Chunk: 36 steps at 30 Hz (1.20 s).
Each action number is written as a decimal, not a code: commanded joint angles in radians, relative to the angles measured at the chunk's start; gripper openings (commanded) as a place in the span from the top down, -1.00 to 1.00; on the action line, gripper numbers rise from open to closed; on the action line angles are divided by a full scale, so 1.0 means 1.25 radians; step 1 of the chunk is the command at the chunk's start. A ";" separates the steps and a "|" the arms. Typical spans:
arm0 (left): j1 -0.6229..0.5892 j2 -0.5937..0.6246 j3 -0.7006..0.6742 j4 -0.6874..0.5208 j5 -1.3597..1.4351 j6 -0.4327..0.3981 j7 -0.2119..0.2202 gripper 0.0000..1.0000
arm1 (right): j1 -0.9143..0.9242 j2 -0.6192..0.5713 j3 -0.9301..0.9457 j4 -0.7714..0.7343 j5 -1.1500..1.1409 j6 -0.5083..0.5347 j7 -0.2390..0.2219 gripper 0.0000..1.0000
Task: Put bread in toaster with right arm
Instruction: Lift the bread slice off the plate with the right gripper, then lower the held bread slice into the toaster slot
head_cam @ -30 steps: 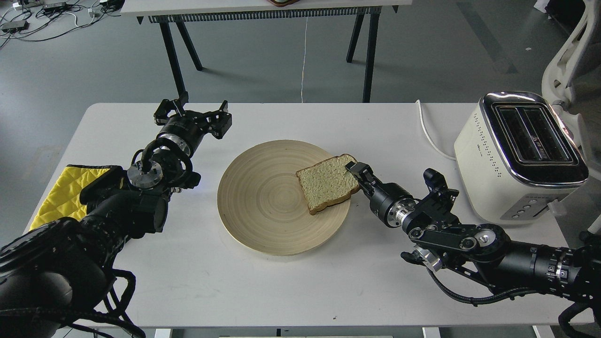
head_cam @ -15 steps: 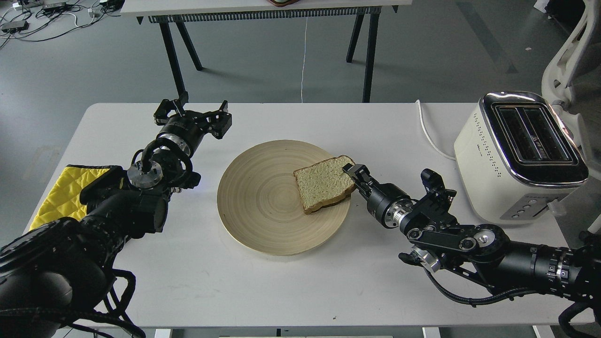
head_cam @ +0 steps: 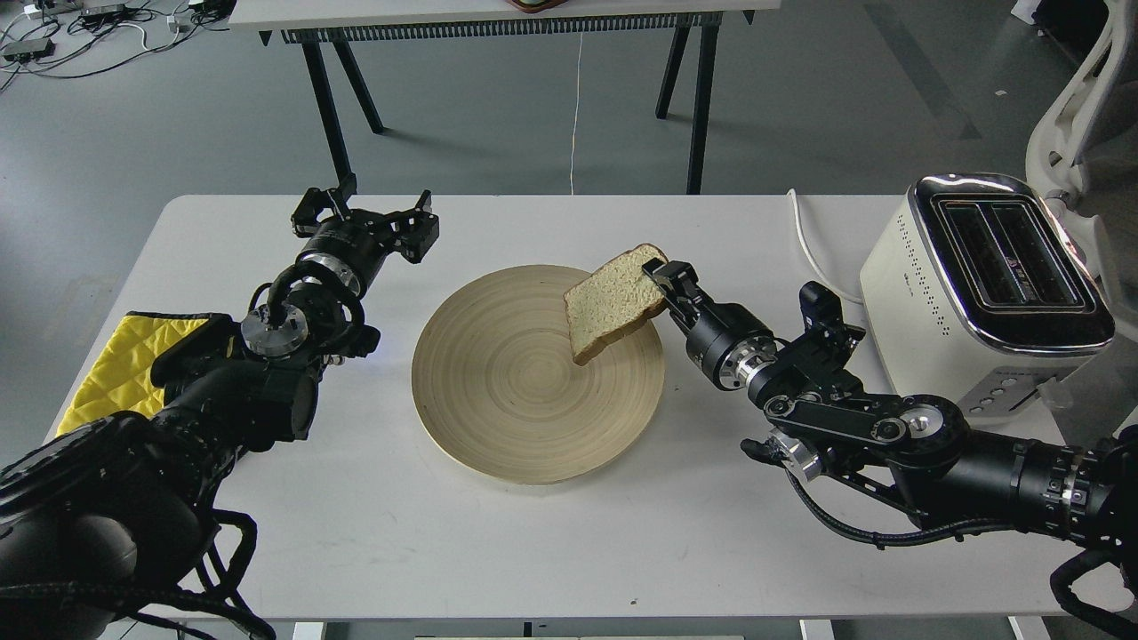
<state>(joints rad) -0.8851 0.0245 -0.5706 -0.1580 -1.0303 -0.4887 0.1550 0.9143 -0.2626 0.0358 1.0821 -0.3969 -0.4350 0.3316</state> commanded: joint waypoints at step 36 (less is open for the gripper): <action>0.000 0.000 0.000 0.000 0.001 0.000 0.000 -1.00 | 0.345 -0.753 -0.386 0.209 -0.284 -0.008 -0.004 0.74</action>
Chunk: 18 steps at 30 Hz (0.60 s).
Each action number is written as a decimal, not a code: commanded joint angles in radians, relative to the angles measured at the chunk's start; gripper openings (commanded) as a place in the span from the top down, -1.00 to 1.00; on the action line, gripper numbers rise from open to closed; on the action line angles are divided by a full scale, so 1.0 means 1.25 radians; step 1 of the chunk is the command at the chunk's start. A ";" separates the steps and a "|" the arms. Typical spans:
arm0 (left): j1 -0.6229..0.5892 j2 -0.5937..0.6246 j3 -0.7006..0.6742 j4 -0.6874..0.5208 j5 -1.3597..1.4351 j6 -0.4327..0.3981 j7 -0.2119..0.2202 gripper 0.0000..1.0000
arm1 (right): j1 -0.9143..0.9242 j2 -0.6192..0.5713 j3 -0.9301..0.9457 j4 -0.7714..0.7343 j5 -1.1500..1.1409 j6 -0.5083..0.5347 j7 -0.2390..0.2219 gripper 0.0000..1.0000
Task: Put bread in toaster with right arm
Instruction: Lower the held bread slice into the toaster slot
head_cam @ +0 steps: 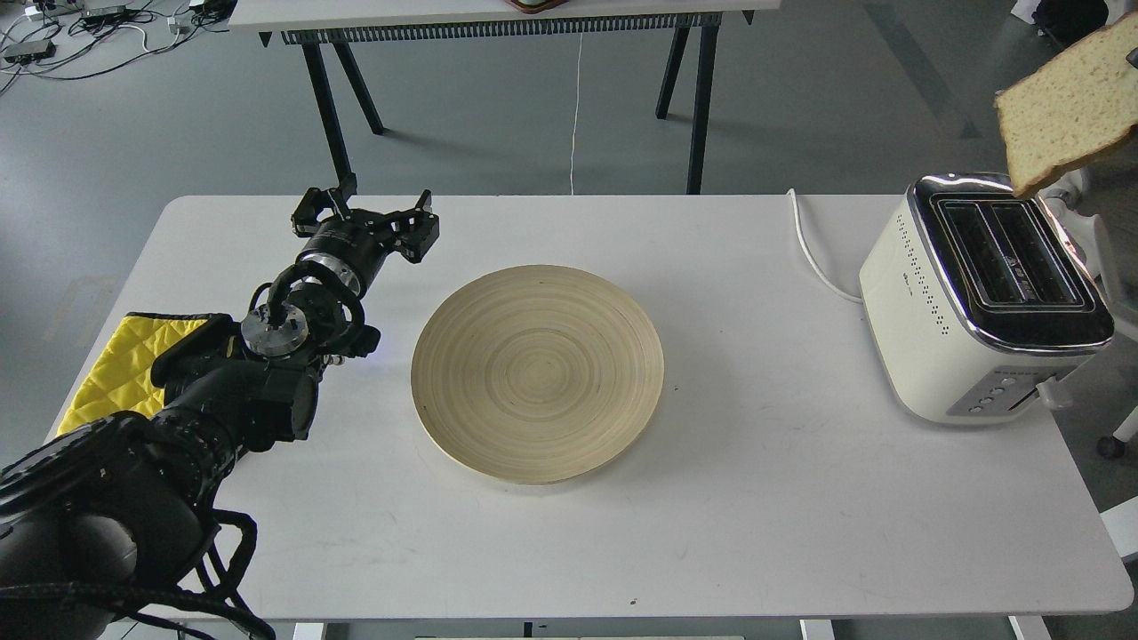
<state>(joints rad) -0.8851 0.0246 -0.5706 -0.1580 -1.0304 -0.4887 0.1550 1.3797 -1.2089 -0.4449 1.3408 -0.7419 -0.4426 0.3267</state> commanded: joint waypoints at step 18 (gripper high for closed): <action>0.000 0.000 0.000 0.000 0.000 0.000 0.000 -1.00 | -0.078 0.034 -0.001 0.006 -0.031 -0.001 -0.001 0.74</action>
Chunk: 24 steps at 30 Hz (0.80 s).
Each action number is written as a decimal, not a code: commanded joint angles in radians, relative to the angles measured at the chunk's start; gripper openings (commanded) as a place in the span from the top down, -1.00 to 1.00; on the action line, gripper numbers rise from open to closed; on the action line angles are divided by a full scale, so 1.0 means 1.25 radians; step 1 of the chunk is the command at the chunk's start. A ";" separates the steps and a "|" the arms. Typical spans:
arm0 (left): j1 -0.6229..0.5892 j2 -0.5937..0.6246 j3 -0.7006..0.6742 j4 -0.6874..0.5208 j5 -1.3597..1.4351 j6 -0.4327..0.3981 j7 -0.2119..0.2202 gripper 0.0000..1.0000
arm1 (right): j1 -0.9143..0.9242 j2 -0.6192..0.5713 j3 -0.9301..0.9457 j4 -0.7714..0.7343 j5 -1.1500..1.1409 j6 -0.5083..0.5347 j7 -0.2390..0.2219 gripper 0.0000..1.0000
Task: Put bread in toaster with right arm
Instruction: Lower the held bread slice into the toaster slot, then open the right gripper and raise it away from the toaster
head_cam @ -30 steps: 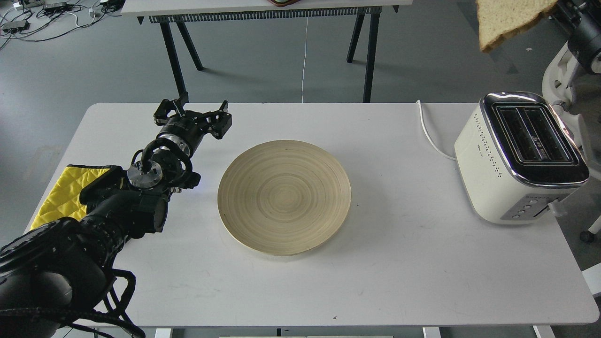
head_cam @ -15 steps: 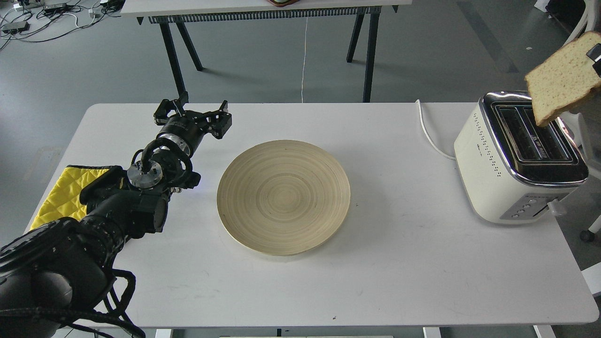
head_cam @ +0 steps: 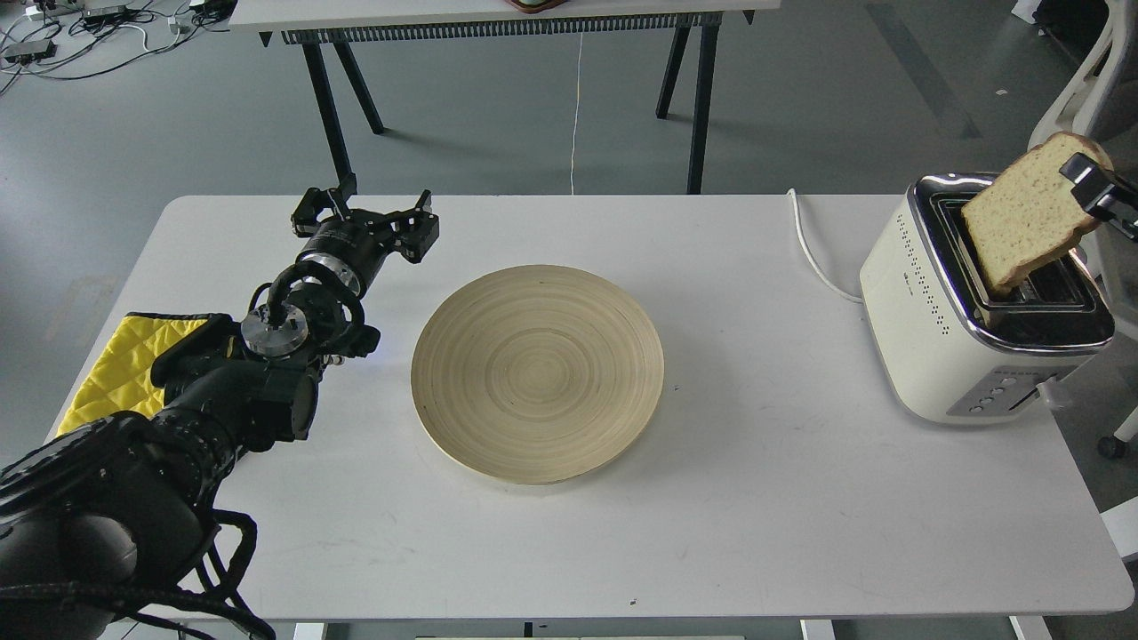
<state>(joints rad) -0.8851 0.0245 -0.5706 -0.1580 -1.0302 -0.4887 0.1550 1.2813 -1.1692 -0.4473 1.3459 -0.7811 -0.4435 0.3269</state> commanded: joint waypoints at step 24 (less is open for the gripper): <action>0.000 0.000 0.000 0.000 0.001 0.000 0.000 -1.00 | -0.010 0.048 0.020 0.004 0.015 -0.002 -0.008 -0.98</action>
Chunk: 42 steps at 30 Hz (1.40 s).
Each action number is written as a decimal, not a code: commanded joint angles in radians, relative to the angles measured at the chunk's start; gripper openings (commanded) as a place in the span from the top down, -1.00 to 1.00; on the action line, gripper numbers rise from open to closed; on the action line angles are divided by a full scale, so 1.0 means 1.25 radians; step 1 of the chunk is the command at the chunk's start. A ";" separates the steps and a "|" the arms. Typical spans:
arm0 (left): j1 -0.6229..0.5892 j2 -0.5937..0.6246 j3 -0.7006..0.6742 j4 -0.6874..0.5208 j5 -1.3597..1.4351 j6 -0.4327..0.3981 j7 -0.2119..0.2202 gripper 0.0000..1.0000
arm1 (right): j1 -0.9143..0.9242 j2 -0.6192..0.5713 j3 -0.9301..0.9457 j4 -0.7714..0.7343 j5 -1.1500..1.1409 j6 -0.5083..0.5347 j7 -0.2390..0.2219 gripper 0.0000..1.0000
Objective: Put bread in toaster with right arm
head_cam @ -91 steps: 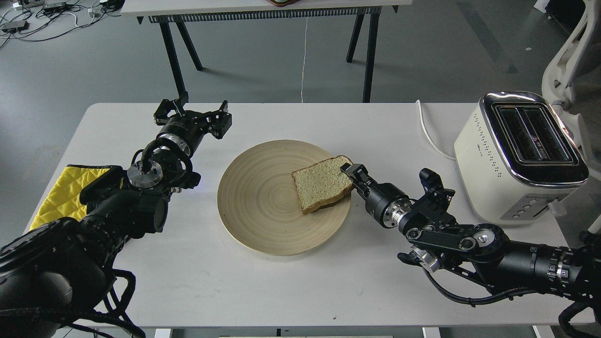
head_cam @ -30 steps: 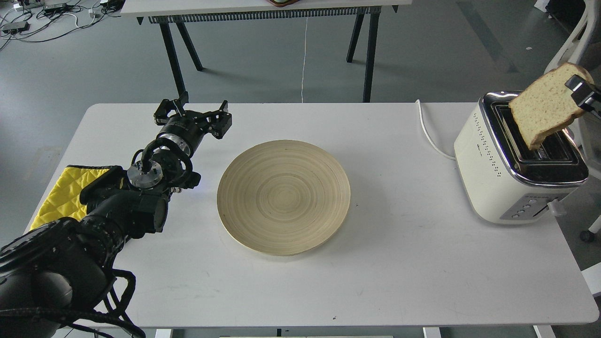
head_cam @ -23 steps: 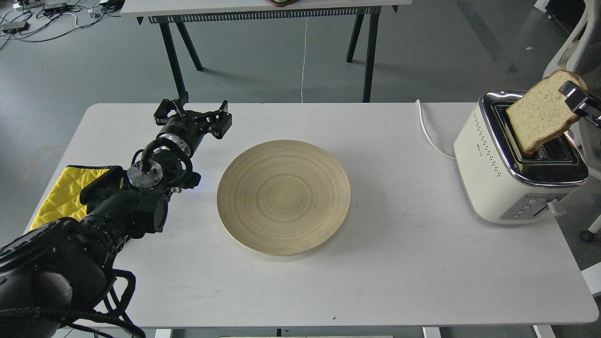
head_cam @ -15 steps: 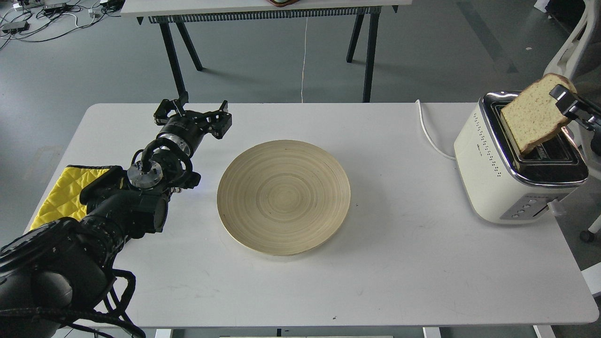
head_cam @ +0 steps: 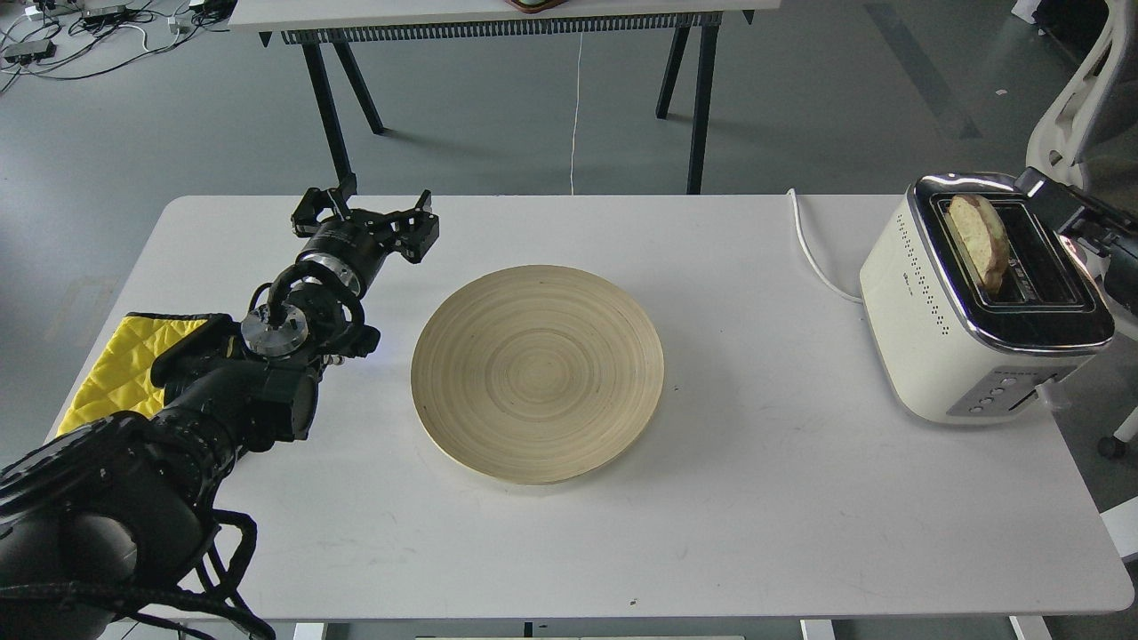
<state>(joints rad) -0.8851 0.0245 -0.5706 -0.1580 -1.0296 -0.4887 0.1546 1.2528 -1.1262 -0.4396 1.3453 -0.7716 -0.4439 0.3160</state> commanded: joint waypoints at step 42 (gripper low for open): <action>0.000 0.000 0.000 0.000 -0.001 0.000 0.000 -1.00 | -0.316 0.606 0.496 -0.415 0.810 0.746 0.138 -0.98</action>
<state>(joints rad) -0.8851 0.0245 -0.5706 -0.1580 -1.0300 -0.4887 0.1549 0.8698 -0.3784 0.1800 0.8272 0.2405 0.4883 0.4890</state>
